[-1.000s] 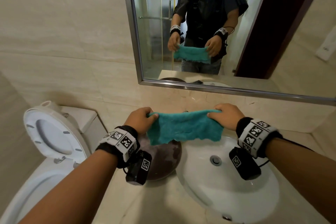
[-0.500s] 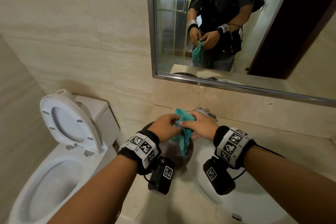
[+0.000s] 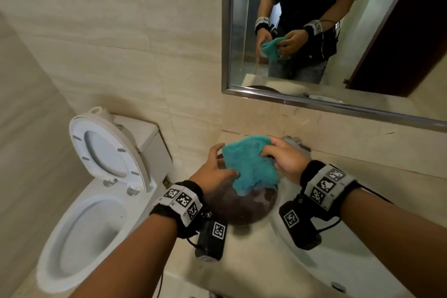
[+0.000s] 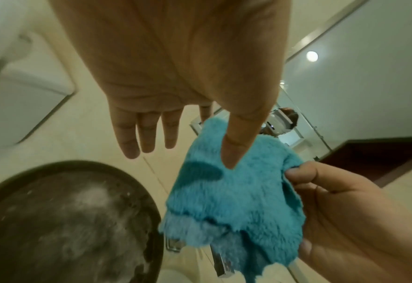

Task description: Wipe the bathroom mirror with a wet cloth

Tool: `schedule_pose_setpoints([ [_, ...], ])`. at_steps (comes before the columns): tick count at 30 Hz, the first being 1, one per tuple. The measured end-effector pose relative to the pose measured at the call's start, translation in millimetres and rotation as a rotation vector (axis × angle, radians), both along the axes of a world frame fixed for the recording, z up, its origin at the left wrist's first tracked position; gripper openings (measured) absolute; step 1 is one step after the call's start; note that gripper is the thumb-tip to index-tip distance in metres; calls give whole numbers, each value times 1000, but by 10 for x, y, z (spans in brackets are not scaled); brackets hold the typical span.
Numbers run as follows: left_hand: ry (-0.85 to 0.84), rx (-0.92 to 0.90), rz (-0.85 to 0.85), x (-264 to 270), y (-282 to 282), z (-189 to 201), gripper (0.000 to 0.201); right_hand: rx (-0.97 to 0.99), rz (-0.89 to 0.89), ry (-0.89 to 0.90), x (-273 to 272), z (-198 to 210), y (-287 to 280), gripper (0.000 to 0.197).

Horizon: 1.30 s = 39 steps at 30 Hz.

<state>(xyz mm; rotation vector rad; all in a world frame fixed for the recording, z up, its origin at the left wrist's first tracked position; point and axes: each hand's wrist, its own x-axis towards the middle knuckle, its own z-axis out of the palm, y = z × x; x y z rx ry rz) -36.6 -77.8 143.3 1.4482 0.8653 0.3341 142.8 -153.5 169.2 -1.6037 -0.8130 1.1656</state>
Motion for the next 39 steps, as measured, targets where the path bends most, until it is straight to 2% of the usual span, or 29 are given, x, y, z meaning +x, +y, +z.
schedule_pose_setpoints([
  [2, -14, -97, 39, 35, 4, -130, 95, -7, -41, 59, -7, -72, 37, 28],
  [3, -7, -115, 55, 60, 15, -186, 95, -25, -66, 45, 0, -112, 54, 29],
  [6, -3, -119, 73, 141, 73, -302, 83, -56, -116, -42, 104, -340, 116, 45],
  [8, 14, -80, 71, 201, 131, -384, 68, -51, -82, -58, 189, -515, 148, 58],
  [11, 107, -52, 22, 284, 188, -568, 53, -106, 99, -126, 278, -758, 177, 50],
  [14, 184, -55, 3, 367, 231, -803, 57, -178, 188, -363, 358, -1025, 226, 49],
  [16, 228, -49, 1, 406, 255, -975, 59, -190, 207, -431, 402, -1208, 263, 49],
  [22, 400, 44, -49, 466, 325, -1451, 64, -264, 207, -430, 440, -1768, 314, 44],
  [25, 434, 58, -50, 448, 373, -1622, 62, -337, 249, -433, 460, -1945, 324, 43],
  [28, 545, 149, -88, 410, 398, -1753, 64, -423, 226, -348, 444, -2056, 299, 47],
  [33, 644, 213, -165, 385, 393, -1828, 71, -472, 209, -320, 440, -2081, 197, 50],
  [39, 573, 225, -147, 373, 448, -1369, 63, -424, 244, -451, 544, -1616, 97, 31],
])
